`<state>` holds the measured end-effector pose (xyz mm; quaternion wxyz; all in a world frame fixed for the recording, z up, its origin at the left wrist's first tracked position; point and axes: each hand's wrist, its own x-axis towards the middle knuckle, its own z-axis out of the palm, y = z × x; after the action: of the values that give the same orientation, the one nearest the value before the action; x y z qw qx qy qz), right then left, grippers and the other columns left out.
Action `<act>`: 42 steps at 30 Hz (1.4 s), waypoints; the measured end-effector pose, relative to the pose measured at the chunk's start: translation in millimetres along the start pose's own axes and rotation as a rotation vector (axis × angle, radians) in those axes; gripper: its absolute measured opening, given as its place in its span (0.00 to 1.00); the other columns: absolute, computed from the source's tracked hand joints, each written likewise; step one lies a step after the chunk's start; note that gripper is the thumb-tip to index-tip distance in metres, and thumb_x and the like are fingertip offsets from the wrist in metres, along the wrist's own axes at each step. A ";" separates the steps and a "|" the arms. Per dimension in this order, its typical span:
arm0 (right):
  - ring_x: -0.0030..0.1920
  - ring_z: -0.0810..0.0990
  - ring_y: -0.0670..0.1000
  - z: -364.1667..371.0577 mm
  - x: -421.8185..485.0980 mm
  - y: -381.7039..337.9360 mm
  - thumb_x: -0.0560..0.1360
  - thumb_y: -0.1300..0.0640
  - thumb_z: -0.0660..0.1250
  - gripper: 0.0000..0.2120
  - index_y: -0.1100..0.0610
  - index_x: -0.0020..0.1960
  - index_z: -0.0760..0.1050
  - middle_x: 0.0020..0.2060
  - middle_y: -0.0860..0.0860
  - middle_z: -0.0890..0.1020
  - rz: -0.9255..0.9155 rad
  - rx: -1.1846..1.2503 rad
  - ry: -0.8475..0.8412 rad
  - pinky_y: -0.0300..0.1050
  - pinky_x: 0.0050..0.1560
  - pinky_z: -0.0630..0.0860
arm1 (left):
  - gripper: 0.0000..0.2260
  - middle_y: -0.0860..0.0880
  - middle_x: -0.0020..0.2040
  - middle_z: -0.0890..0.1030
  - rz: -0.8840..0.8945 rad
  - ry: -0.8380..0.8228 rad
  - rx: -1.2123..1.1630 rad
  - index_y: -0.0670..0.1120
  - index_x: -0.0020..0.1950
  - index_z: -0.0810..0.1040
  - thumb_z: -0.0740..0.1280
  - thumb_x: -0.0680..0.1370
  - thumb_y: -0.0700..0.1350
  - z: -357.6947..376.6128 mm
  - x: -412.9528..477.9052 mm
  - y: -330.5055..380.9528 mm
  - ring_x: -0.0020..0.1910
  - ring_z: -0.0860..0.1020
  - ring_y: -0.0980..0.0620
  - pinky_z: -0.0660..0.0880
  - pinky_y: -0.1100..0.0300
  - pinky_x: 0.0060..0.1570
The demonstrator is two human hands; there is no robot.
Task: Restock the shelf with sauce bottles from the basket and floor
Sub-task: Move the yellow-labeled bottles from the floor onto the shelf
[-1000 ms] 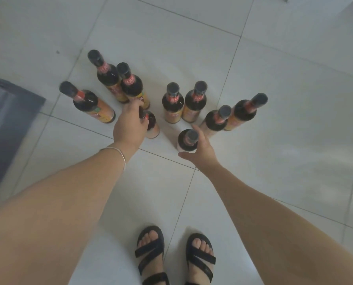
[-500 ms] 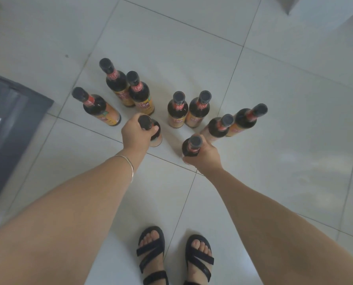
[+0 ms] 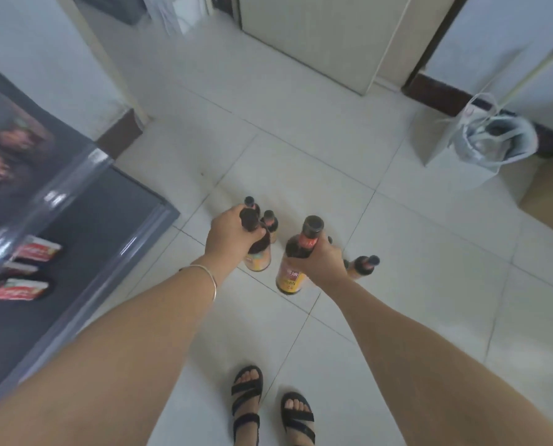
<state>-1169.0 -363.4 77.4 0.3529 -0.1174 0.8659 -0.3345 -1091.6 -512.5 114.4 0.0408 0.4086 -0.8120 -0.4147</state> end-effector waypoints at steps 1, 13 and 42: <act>0.45 0.77 0.52 -10.2 -9.8 -21.4 0.66 0.54 0.74 0.26 0.54 0.60 0.67 0.42 0.48 0.76 -0.033 0.011 -0.004 0.44 0.43 0.74 | 0.12 0.40 0.49 0.82 0.010 0.023 -0.004 0.40 0.50 0.78 0.73 0.69 0.41 -20.8 -7.8 11.6 0.52 0.78 0.40 0.74 0.52 0.51; 0.49 0.80 0.53 -75.3 -138.2 -281.6 0.64 0.55 0.73 0.24 0.50 0.57 0.69 0.49 0.51 0.81 -0.474 -0.018 -0.109 0.49 0.51 0.80 | 0.14 0.42 0.51 0.80 0.055 0.459 -0.064 0.40 0.54 0.76 0.71 0.72 0.45 -283.6 -101.8 129.9 0.52 0.78 0.43 0.72 0.55 0.51; 0.51 0.80 0.53 157.3 -143.1 -685.7 0.67 0.55 0.74 0.24 0.50 0.57 0.65 0.48 0.50 0.80 -1.031 -0.161 -0.421 0.50 0.53 0.78 | 0.20 0.44 0.50 0.82 -0.353 1.062 0.138 0.47 0.56 0.75 0.65 0.73 0.61 -654.7 -48.8 13.3 0.52 0.80 0.42 0.75 0.54 0.46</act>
<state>-979.5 -892.0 524.7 0.2987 -0.6163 0.6301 -0.3660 -802.4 -893.3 564.4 0.3470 0.6927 -0.6244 -0.0988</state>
